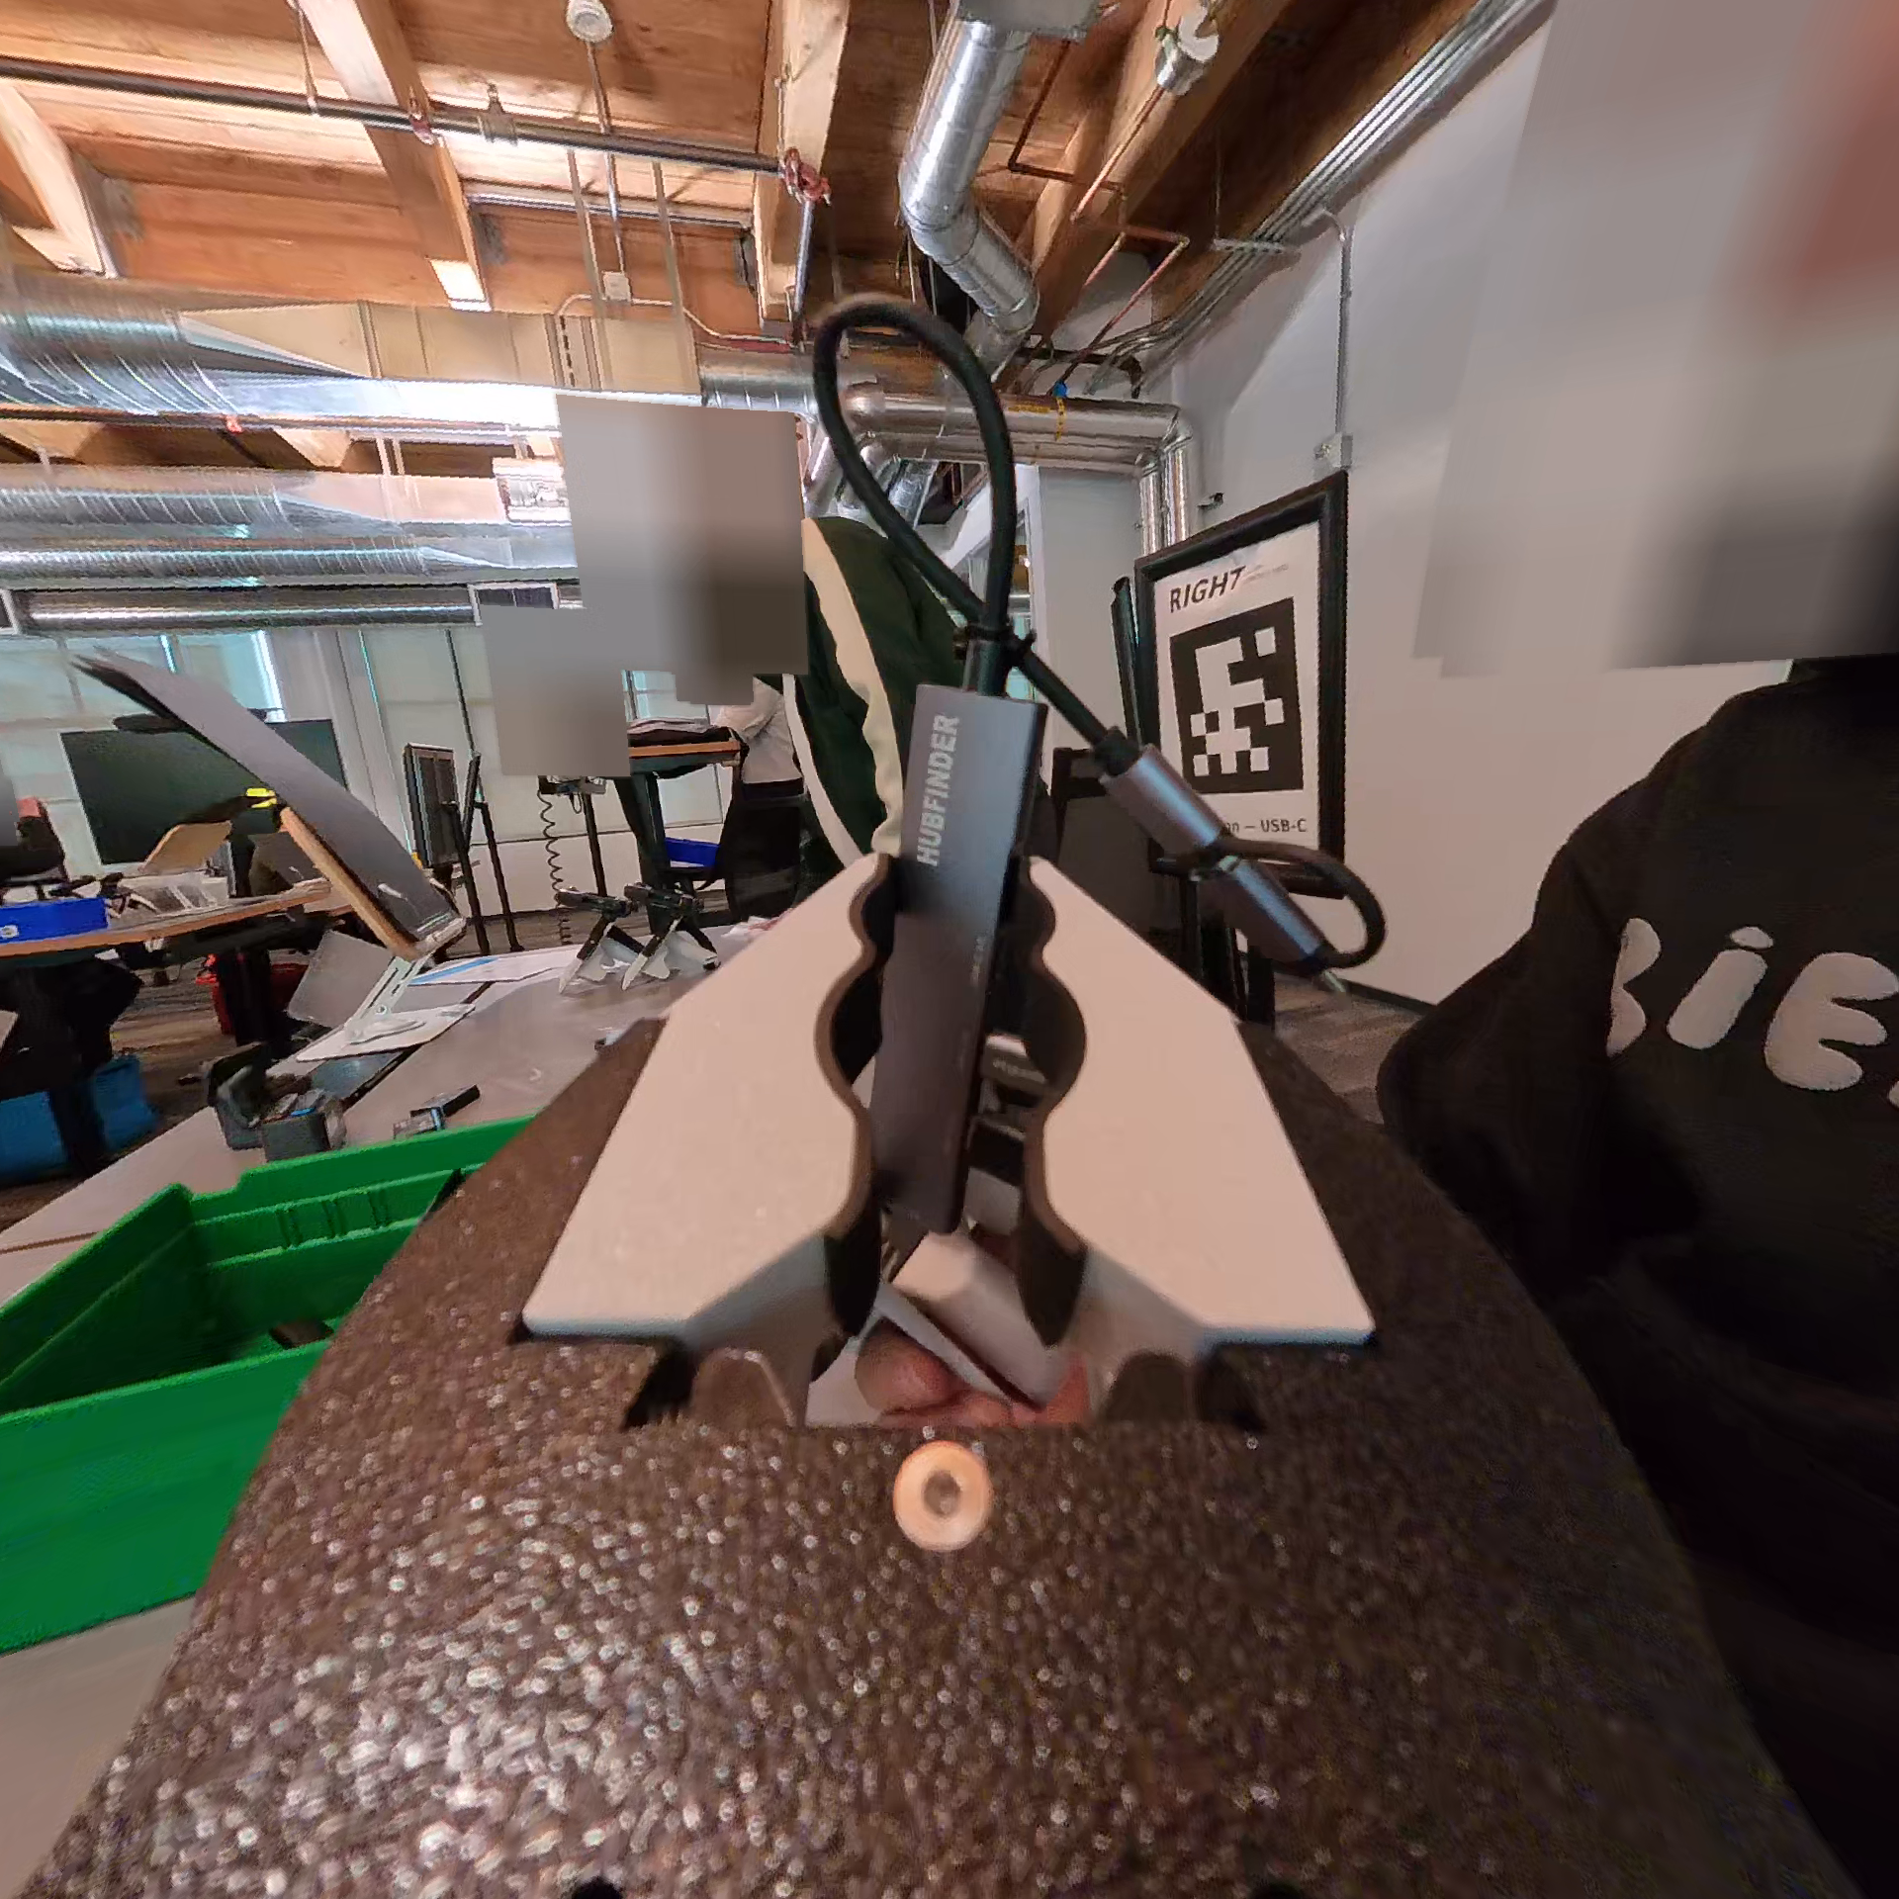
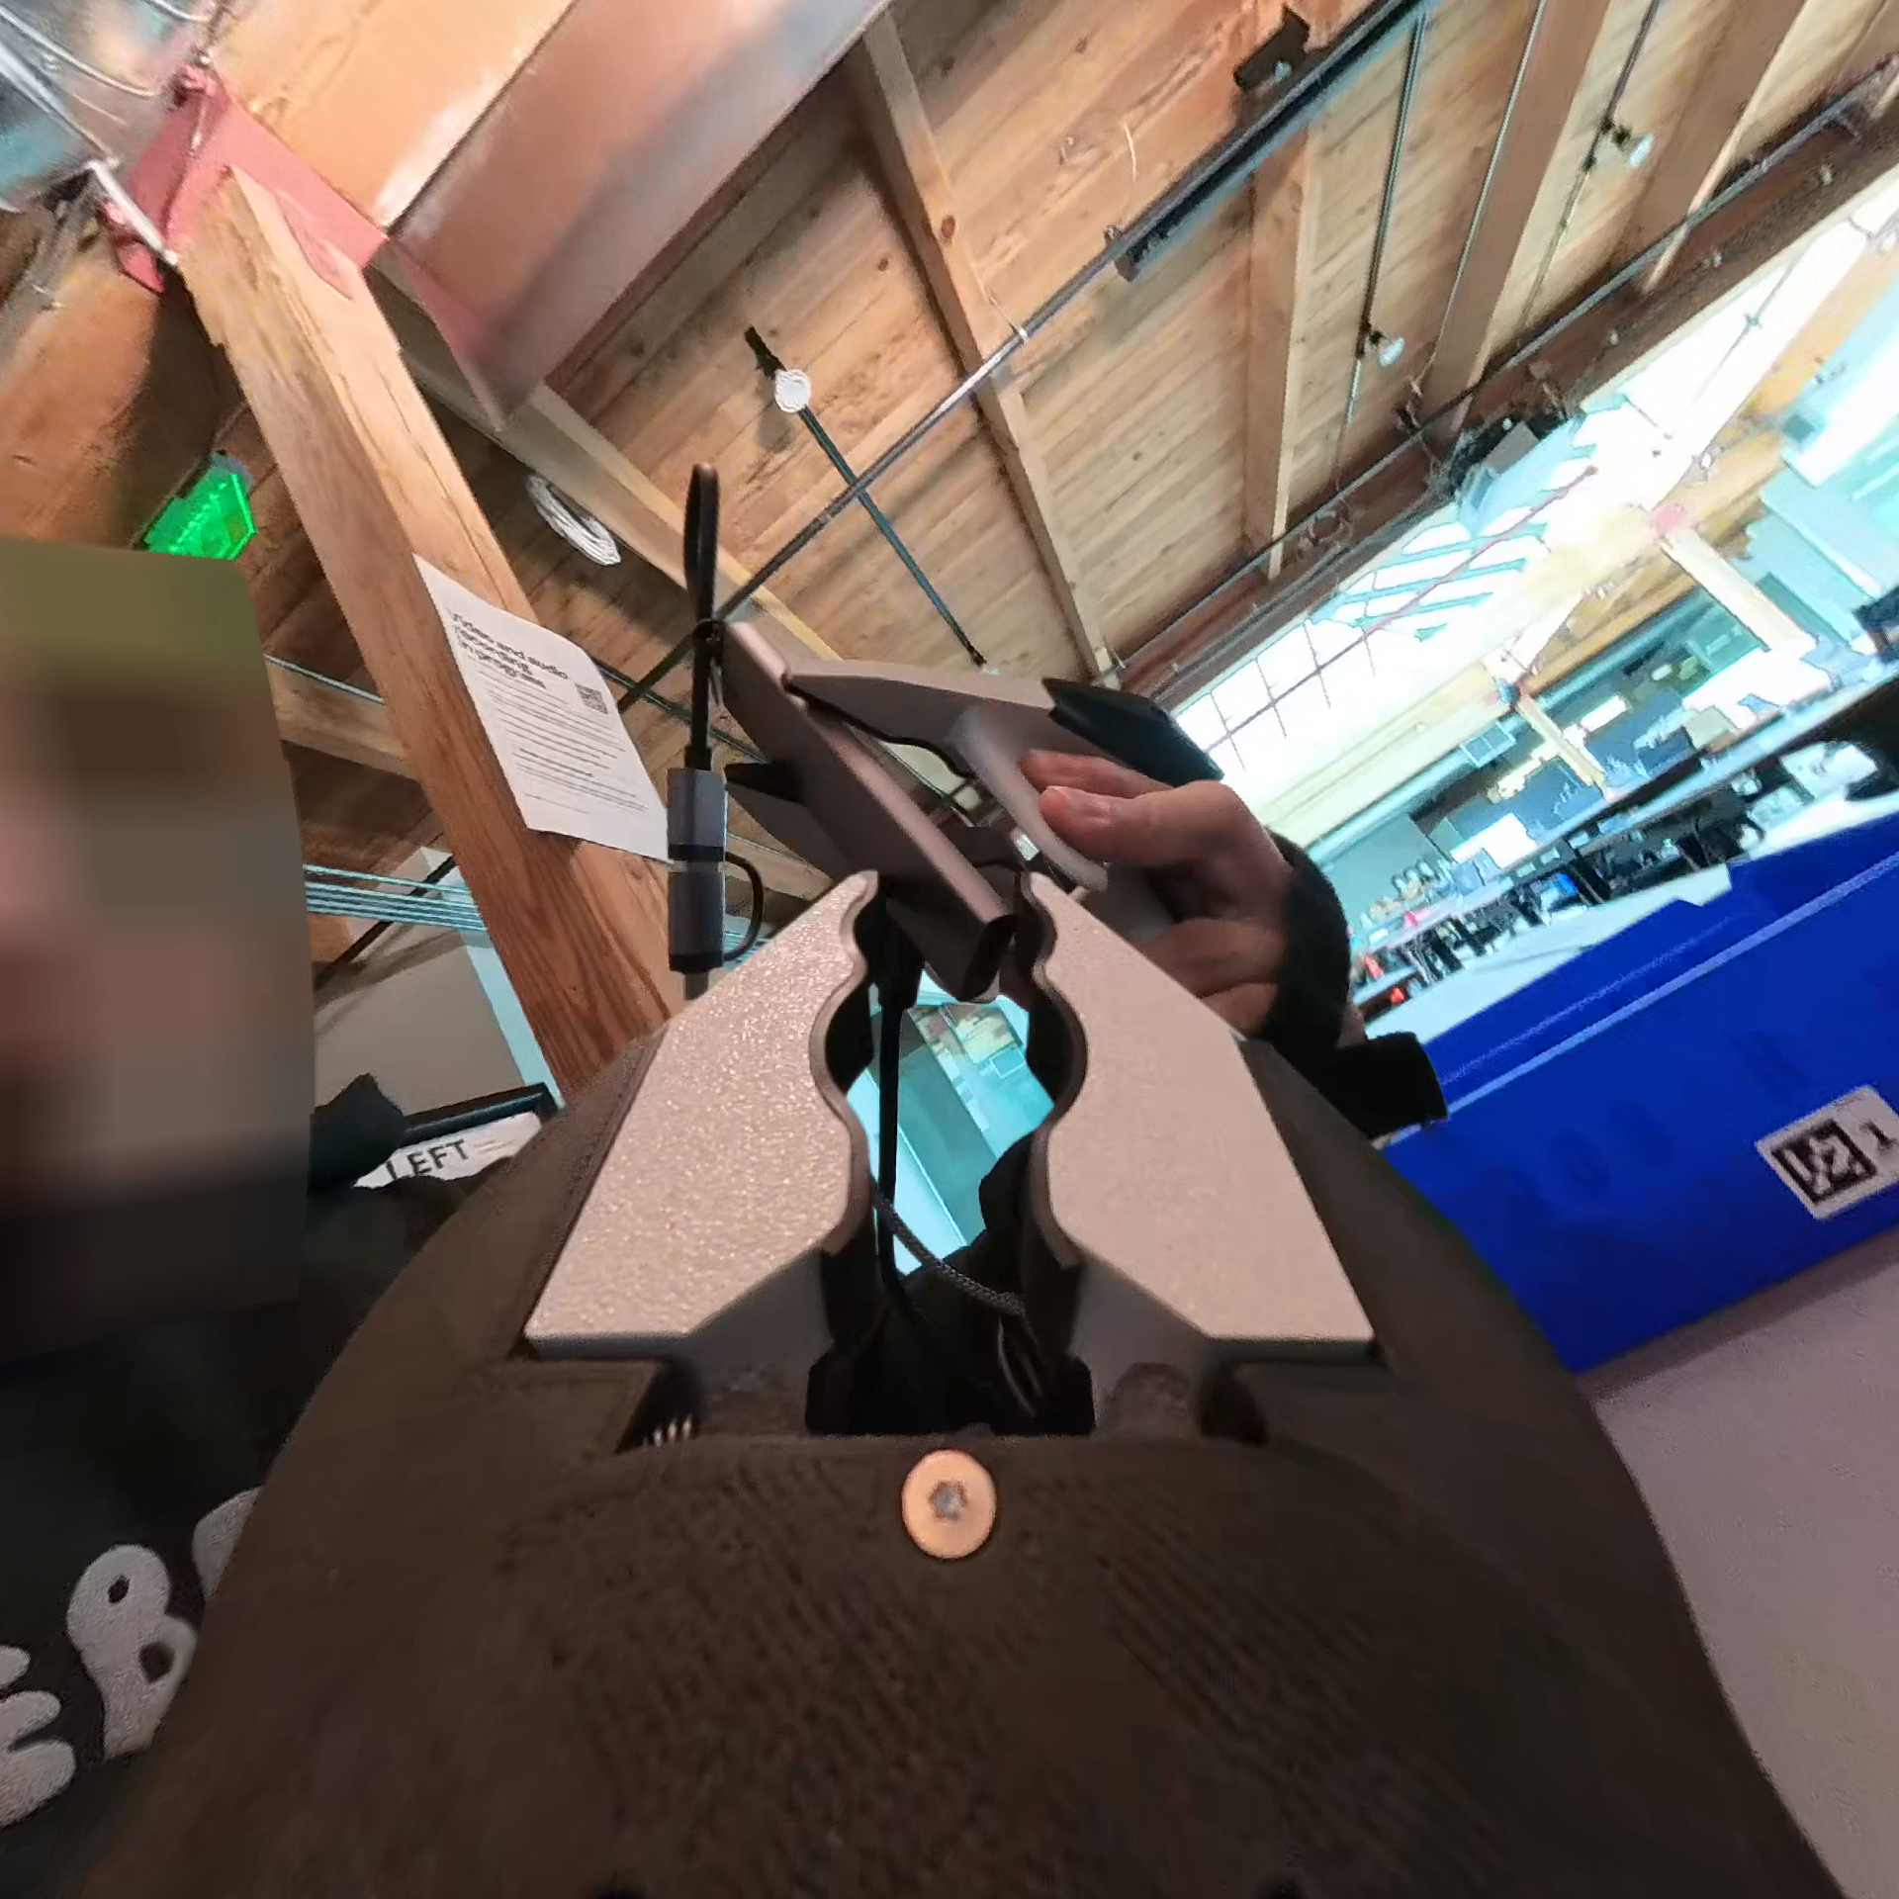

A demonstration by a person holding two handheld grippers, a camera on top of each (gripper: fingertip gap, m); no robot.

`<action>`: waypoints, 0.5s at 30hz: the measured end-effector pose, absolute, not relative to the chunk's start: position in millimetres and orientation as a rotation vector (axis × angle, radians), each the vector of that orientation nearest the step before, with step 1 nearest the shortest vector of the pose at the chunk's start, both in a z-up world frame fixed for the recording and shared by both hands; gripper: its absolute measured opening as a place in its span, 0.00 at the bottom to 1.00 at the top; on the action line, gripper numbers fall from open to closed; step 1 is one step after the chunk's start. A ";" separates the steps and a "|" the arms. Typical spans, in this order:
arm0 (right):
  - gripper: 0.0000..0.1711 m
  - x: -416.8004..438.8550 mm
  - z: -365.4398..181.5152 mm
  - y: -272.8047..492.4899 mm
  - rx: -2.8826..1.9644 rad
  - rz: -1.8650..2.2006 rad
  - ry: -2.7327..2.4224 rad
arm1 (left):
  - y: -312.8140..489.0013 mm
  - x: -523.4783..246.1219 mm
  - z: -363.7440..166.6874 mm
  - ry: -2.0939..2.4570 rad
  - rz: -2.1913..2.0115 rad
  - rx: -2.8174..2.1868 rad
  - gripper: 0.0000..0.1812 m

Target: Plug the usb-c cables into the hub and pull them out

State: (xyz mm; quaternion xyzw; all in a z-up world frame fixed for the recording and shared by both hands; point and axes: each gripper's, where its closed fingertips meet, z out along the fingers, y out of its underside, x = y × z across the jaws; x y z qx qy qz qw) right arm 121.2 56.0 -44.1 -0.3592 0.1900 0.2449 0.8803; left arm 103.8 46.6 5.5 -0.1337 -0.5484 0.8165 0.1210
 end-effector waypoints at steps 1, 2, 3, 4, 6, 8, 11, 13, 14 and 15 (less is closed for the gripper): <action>0.14 117.9 -40.7 54.1 -0.741 0.507 0.372 | 44.1 100.7 8.4 -1.617 2.390 -0.412 0.11; 0.12 112.8 -36.5 51.4 -0.734 0.505 0.333 | 42.5 96.3 12.3 -1.626 2.391 -0.444 0.11; 0.10 107.1 -31.3 47.7 -0.726 0.488 0.288 | 41.6 91.7 17.2 -1.627 2.388 -0.471 0.11; 0.09 101.8 -24.8 42.2 -0.710 0.459 0.248 | 41.3 88.2 22.7 -1.630 2.391 -0.492 0.11; 0.06 93.0 -7.6 25.9 -0.661 0.398 0.190 | 41.8 88.2 32.8 -1.671 2.423 -0.491 0.10; 0.04 99.1 -0.9 22.6 -0.724 0.278 0.249 | 42.1 97.6 35.5 -1.798 2.474 -0.460 0.09; 0.04 99.2 8.9 24.2 -0.826 0.139 0.272 | 48.8 104.1 36.2 -1.965 2.498 -0.470 0.08; 0.04 101.9 21.1 21.3 -0.827 0.117 0.296 | 57.4 109.0 39.3 -2.063 2.527 -0.444 0.11; 0.04 104.6 29.7 16.9 -0.814 0.110 0.309 | 64.5 115.5 40.5 -2.133 2.551 -0.409 0.14; 0.04 109.1 38.3 11.9 -0.809 0.094 0.332 | 73.8 124.1 40.8 -2.221 2.575 -0.366 0.16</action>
